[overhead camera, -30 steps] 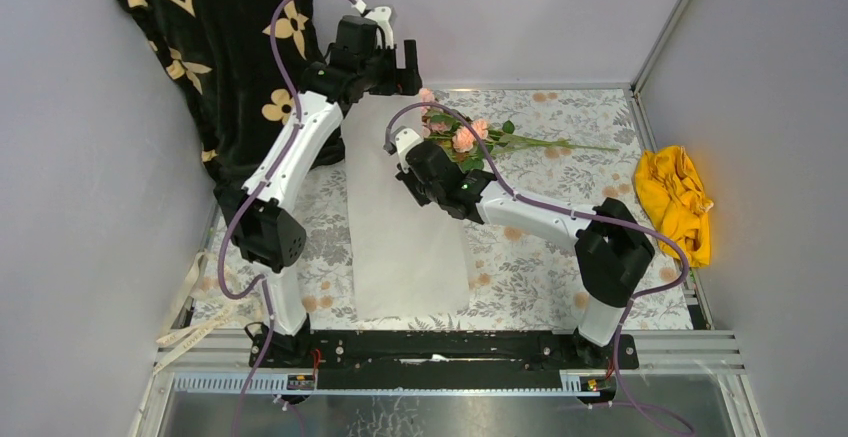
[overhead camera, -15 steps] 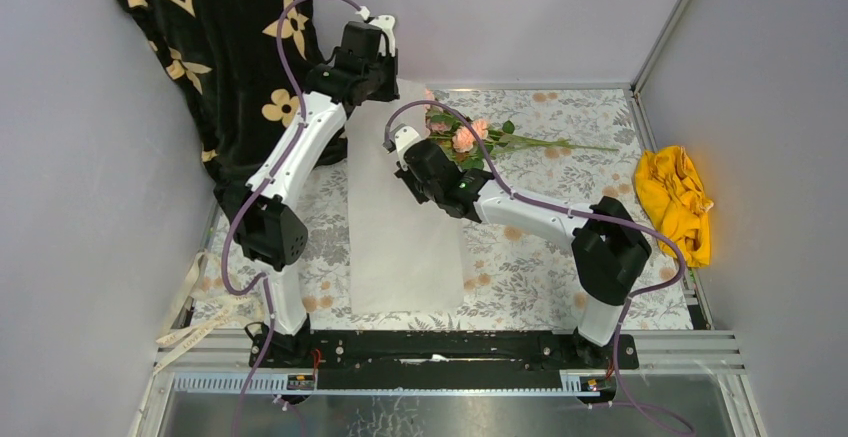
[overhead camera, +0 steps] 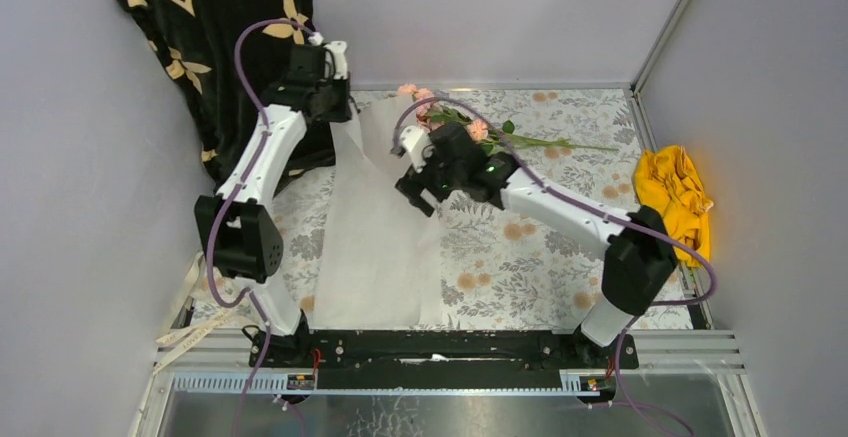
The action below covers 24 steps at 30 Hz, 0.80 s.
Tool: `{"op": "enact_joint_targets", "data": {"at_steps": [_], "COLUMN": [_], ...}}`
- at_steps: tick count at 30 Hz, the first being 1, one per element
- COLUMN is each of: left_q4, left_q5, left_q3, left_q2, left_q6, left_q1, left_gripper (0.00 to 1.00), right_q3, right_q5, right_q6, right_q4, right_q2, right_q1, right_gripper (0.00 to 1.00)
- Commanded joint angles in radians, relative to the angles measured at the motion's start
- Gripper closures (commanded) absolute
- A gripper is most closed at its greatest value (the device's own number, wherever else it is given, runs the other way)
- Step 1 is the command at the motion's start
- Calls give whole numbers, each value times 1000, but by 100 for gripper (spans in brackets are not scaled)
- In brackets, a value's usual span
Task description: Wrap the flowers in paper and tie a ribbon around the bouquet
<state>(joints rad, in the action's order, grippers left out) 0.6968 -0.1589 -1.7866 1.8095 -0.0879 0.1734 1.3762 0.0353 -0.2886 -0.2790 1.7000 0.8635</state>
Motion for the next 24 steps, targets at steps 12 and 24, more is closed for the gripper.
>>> {"op": "enact_joint_targets", "data": {"at_steps": [12,24], "left_q4": [-127,-45], "left_q5": [-88,16], "left_q3": [266,245], "left_q2": [-214,-349], "left_q6": [169,322], "left_q1": [-169,-192], "left_gripper": [100,100], "right_q3": [45,150], "right_q5": [491,348], "right_q6": [121,420], "right_q4": [-193,-123], "right_q2": [-9,335], "right_q1": [-389,-482], "right_gripper": [14,77]}}
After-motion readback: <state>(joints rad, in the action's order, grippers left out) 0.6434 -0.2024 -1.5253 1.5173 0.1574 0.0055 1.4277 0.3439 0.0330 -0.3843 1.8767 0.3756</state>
